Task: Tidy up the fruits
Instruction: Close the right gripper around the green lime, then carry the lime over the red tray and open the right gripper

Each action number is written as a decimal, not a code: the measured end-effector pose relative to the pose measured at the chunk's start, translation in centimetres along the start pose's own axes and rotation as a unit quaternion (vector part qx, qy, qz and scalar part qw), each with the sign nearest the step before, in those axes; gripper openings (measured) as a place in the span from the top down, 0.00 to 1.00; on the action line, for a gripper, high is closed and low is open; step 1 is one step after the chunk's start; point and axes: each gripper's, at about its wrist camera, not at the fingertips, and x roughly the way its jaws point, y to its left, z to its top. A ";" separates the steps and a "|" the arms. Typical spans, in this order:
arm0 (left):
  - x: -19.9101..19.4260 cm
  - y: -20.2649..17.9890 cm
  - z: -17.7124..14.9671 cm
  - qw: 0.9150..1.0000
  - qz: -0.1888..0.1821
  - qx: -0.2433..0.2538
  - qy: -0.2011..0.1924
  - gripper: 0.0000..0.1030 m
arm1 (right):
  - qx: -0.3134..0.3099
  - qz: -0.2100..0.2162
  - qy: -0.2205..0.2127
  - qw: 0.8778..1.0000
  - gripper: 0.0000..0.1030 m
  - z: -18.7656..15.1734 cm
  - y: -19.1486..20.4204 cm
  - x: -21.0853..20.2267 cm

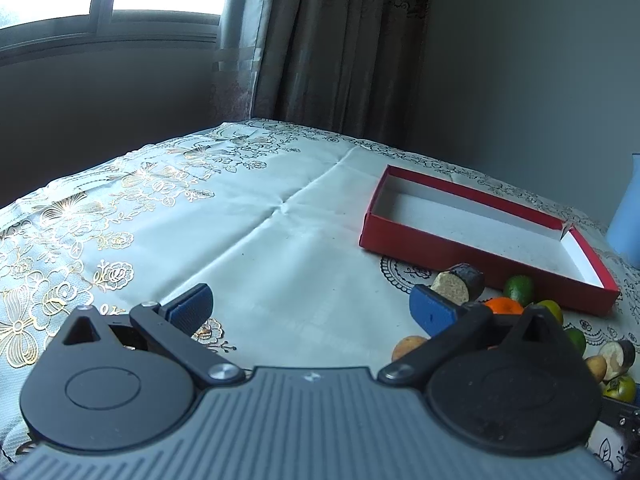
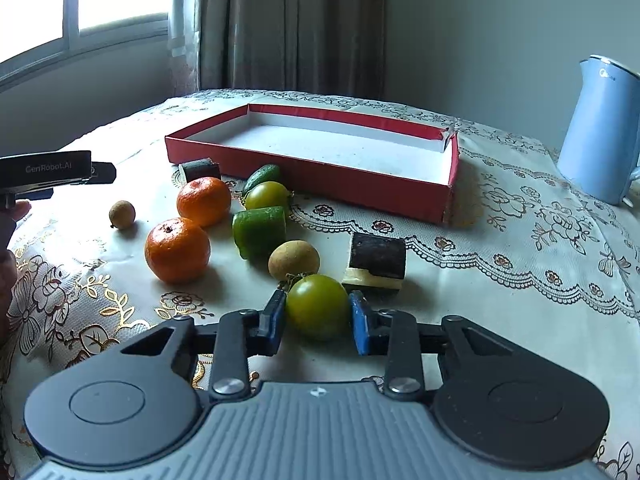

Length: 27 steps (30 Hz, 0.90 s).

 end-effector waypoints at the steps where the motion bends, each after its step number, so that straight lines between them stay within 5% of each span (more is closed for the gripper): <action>1: 0.0 0.0 0.0 1.000 0.000 0.000 0.000 0.00 | 0.003 0.001 0.000 1.000 0.68 0.0 -0.1 -0.1; 16: 0.0 -0.1 0.0 1.000 0.007 -0.003 0.000 0.00 | 0.036 0.013 -0.070 0.997 0.68 3.2 -2.1 -3.0; 27: -0.1 0.0 -0.1 1.000 0.003 -0.001 -0.005 0.00 | 0.068 -0.013 -0.032 0.997 0.68 12.3 -6.6 6.8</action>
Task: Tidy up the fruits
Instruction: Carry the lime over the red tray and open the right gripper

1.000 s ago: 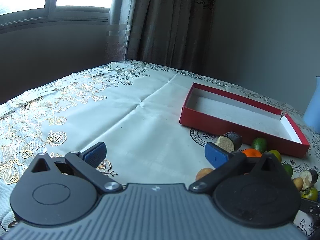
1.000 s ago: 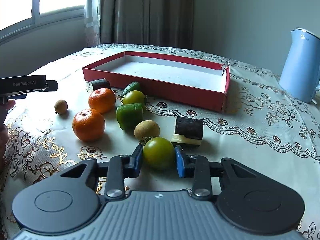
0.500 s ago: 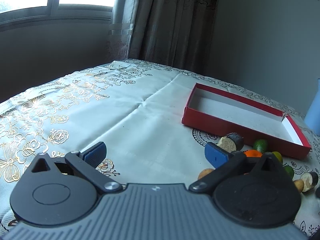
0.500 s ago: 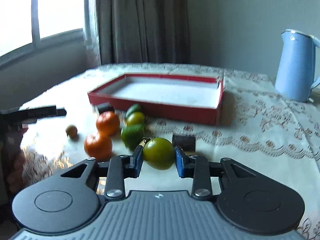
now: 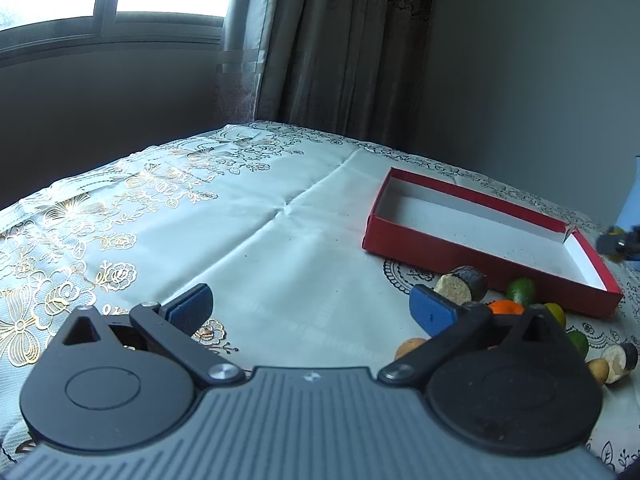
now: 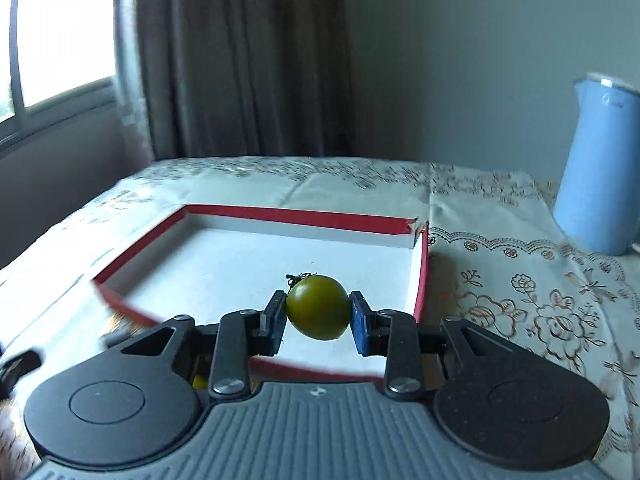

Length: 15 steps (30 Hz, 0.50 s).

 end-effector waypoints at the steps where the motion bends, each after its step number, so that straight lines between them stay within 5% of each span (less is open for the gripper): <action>1: 0.0 0.0 0.0 1.000 0.000 0.000 -0.001 0.00 | 0.001 -0.007 0.005 1.000 0.68 0.3 -0.2 0.9; 15: 0.0 0.0 0.1 1.000 -0.012 0.001 -0.003 0.00 | 0.021 -0.062 0.048 0.997 0.68 0.6 -2.2 7.2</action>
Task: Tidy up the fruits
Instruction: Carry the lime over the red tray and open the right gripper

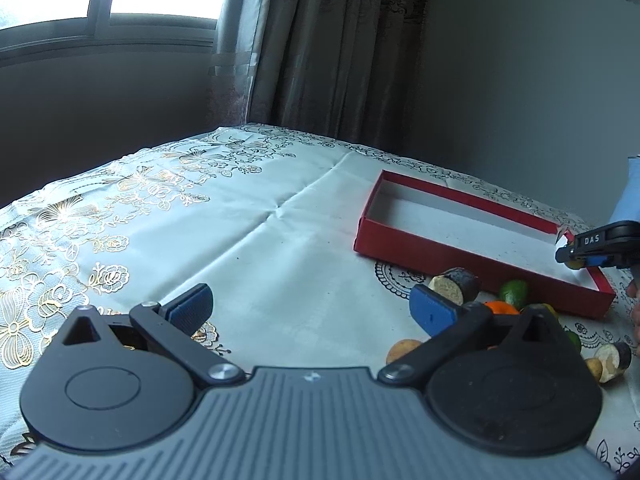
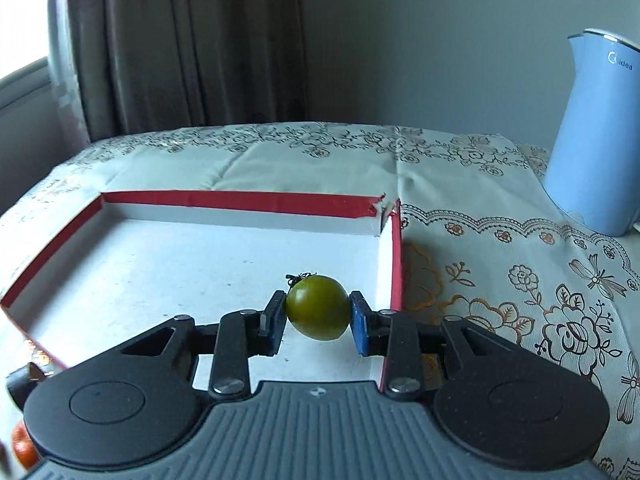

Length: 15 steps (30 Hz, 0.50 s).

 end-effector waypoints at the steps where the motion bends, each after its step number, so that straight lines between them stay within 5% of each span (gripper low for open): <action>1: 0.0 0.0 0.0 1.000 0.000 0.000 0.000 0.00 | 0.001 -0.004 0.002 1.000 0.68 -0.1 0.0 0.2; 5: 0.1 0.1 0.0 1.000 -0.002 -0.001 0.002 0.00 | -0.003 -0.013 0.006 1.000 0.67 0.1 0.1 0.8; 9: 0.1 0.1 0.0 1.000 -0.001 -0.001 0.002 0.00 | -0.006 -0.004 -0.008 1.000 0.32 0.2 0.2 0.2; 15: 0.1 0.0 0.0 1.000 0.002 -0.004 0.002 0.00 | 0.010 -0.007 -0.051 0.999 0.31 0.4 -0.2 -3.1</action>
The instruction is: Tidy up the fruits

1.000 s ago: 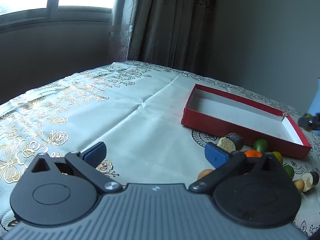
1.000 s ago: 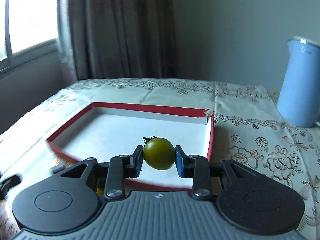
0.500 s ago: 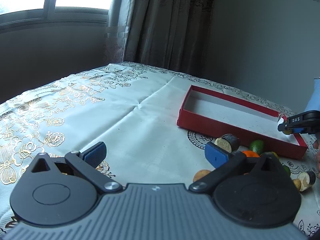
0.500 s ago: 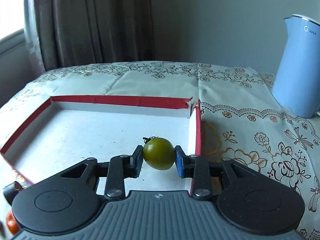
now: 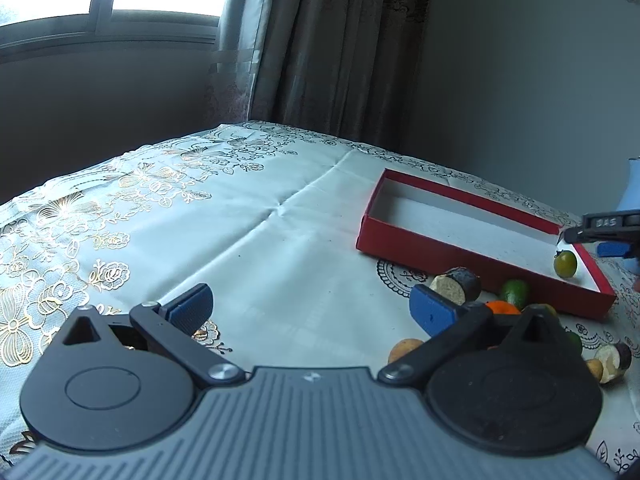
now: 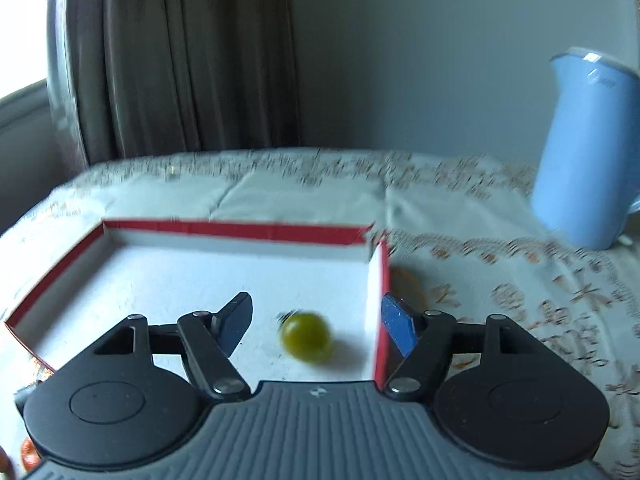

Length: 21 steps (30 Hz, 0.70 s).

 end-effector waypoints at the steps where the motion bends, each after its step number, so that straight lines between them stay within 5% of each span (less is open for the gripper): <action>1: 0.0 0.0 0.0 1.000 0.001 0.000 0.000 0.00 | 0.005 0.002 -0.014 1.000 0.31 0.0 -0.4 -1.0; 4: 0.0 0.0 0.0 1.000 0.003 0.000 0.000 0.00 | 0.031 0.007 -0.056 0.998 0.31 -0.7 -2.2 -4.3; 6: -0.1 0.0 -0.1 1.000 0.005 -0.001 0.000 0.00 | 0.048 -0.002 -0.089 0.995 0.21 -1.8 -3.7 -6.4; 10: -0.1 0.0 -0.1 1.000 0.005 -0.003 0.002 0.00 | 0.081 -0.056 -0.163 0.982 0.17 -4.6 -6.6 -8.5; 17: -0.8 1.2 -0.2 1.000 -0.014 -0.007 0.018 0.00 | 0.138 -0.062 -0.158 0.976 0.17 -5.2 -9.5 -7.8; 21: -1.9 0.4 -0.8 0.999 -0.013 0.047 0.004 0.00 | 0.137 -0.045 -0.159 0.977 0.17 -5.4 -9.3 -8.0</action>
